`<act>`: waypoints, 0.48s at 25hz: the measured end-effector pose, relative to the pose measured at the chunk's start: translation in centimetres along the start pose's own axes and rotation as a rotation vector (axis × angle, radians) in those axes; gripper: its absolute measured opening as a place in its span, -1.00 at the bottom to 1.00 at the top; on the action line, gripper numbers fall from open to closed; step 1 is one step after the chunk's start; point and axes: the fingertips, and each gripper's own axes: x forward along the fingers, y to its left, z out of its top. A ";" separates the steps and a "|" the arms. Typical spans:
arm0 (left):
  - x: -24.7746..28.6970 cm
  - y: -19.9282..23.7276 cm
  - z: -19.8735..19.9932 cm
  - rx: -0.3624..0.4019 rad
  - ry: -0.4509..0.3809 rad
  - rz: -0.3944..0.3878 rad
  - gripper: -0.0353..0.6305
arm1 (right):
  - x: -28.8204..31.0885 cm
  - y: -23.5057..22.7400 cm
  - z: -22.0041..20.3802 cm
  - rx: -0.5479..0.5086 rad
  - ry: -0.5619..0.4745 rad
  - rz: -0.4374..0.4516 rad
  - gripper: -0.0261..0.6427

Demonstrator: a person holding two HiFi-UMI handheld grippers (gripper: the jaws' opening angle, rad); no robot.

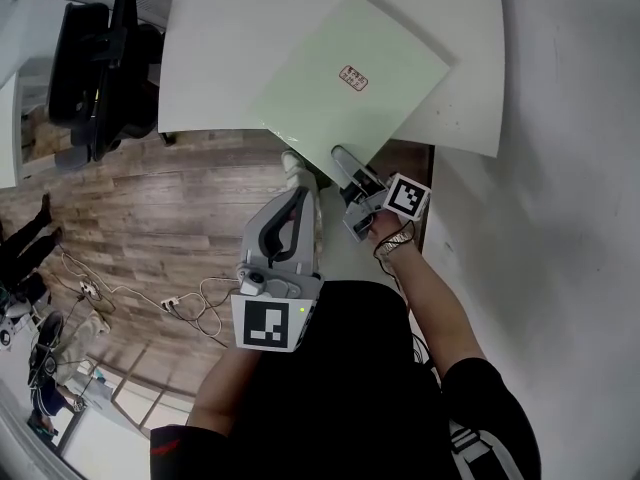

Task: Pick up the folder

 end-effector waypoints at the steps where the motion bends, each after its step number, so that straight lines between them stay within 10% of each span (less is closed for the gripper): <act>1: -0.1 0.0 0.1 0.000 -0.004 0.001 -0.88 | -0.1 0.1 0.1 -0.001 -0.003 0.002 -0.10; 12: 0.1 0.3 0.0 0.003 -0.016 -0.012 -0.88 | 0.3 1.4 0.3 -0.012 -0.005 0.041 -0.11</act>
